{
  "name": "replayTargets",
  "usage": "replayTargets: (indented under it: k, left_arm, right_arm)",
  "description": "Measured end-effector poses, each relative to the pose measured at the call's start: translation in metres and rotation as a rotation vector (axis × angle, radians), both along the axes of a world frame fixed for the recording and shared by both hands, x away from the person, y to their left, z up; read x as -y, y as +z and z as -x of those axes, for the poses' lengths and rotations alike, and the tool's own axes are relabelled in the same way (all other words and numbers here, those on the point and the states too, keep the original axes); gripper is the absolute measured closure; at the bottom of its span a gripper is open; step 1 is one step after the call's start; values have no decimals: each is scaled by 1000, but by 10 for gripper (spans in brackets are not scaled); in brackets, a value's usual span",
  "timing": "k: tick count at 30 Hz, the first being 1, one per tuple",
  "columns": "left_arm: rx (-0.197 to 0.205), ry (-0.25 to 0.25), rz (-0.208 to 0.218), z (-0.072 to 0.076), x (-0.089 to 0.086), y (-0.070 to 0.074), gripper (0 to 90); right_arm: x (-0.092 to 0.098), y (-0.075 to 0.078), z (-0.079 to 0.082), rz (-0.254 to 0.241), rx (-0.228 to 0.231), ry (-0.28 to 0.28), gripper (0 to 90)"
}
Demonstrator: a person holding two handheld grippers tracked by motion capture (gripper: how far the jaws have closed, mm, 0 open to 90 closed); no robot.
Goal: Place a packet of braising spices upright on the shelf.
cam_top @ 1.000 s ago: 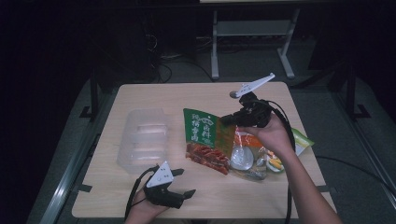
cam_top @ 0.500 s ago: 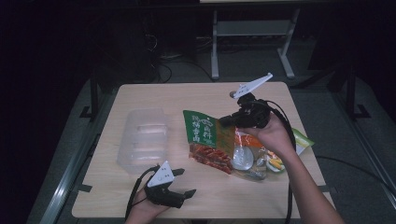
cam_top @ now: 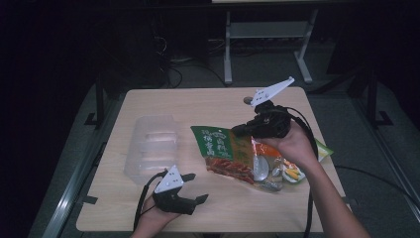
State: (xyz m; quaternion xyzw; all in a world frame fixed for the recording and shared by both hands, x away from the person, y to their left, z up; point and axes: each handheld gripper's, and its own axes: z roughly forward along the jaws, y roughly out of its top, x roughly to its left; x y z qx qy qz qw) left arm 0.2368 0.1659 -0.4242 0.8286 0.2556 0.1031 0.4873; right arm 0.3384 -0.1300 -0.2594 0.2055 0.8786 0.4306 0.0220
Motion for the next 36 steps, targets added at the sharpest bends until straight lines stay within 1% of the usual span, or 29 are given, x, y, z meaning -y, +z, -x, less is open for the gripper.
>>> replayTargets:
  k: [1, 3, 5, 6, 7, 9, 10, 11, 12, 13, 14, 15, 16, 17, 19, 20, 21, 22, 24, 25, 26, 28, 29, 30, 31, 32, 33, 35, 36]
  left_arm:
    - [5, 7, 18, -3, 0, 5, 225]
    - [10, 12, 21, -5, 0, 7, 231]
    - [14, 25, 38, -11, 0, 12, 233]
    - [10, 34, 50, -14, 1, 14, 236]
    - [8, 44, 59, -22, 6, 16, 248]
    - [11, 45, 59, -25, 8, 17, 258]
    - [-2, 48, 58, -33, 16, 19, 266]
    - [-2, 48, 58, -33, 16, 19, 275]
    - [-10, 70, 45, -40, 23, 20, 280]
    - [-10, 70, 45, -40, 23, 20, 289]
    - [-13, 78, 43, -43, 26, 20, 293]
    - [-25, 87, 48, -46, 28, 21, 293]
    - [-33, 90, 45, -50, 30, 21, 311]
    - [-41, 104, 38, -55, 35, 23, 313]
    - [-47, 105, 40, -57, 36, 23, 330]
    - [-69, 88, 41, -64, 38, 24, 340]
    - [-69, 88, 41, -64, 38, 24, 368]
    - [-79, 87, 48, -67, 39, 25, 368]
    - [-87, 75, 62, -71, 40, 25, 421]
    - [-89, 63, 63, -73, 40, 25, 469]
    - [-87, 40, 55, -75, 42, 26, 558]
    - [-80, 34, 59, -76, 43, 27, 657]
    - [-90, 28, 68, -76, 44, 27, 706]
    - [-90, 28, 68, -76, 44, 27, 747]
    - [-97, 24, 73, -77, 44, 27, 747]
    - [-103, 14, 79, -77, 44, 26, 806]
    - [-103, 14, 79, -77, 44, 26, 821]
    - [-97, 10, 82, -75, 46, 26, 847]
    - [-85, 4, 76, -73, 47, 26, 856]
  right_arm:
    - [0, 1, 1, 3, 4, 3, 900]
    - [-1, 4, 2, 6, 9, 8, 900]
    - [-2, 7, 4, 10, 16, 16, 900]
    - [-3, 9, 5, 17, 16, 21, 900]
    - [-3, 10, 6, 30, 21, 24, 900]
    - [-3, 10, 7, 36, 26, 34, 900]
    - [-2, 9, 8, 36, 23, 33, 900]
    - [0, 8, 8, 36, 24, 40, 900]
    - [1, 7, 9, 37, 21, 40, 900]
    - [1, 7, 9, 37, 21, 40, 900]
    - [4, 5, 10, 32, 20, 45, 900]
    - [4, 5, 10, 32, 20, 45, 900]
    - [8, 3, 11, 27, 25, 49, 900]
    - [10, 3, 11, 27, 30, 57, 900]
    - [11, 2, 12, 23, 28, 58, 900]
    - [15, 0, 12, 20, 28, 71, 900]
    - [15, 0, 12, 20, 28, 71, 900]
    - [17, -1, 12, 22, 29, 68, 900]
    - [20, -3, 13, 18, 17, 80, 900]
    - [21, -4, 13, 16, 20, 79, 900]
    - [25, -5, 14, 11, 21, 76, 900]
    - [28, -7, 15, 5, 17, 78, 900]
    - [29, -7, 15, 8, 17, 77, 900]
    - [29, -7, 15, 8, 17, 77, 900]
    - [30, -8, 15, 12, 18, 78, 900]
    - [33, -10, 15, 13, 19, 72, 900]
    - [34, -11, 16, 14, 17, 70, 900]
    - [36, -12, 16, 19, 23, 62, 900]
    - [37, -12, 17, 23, 22, 62, 900]
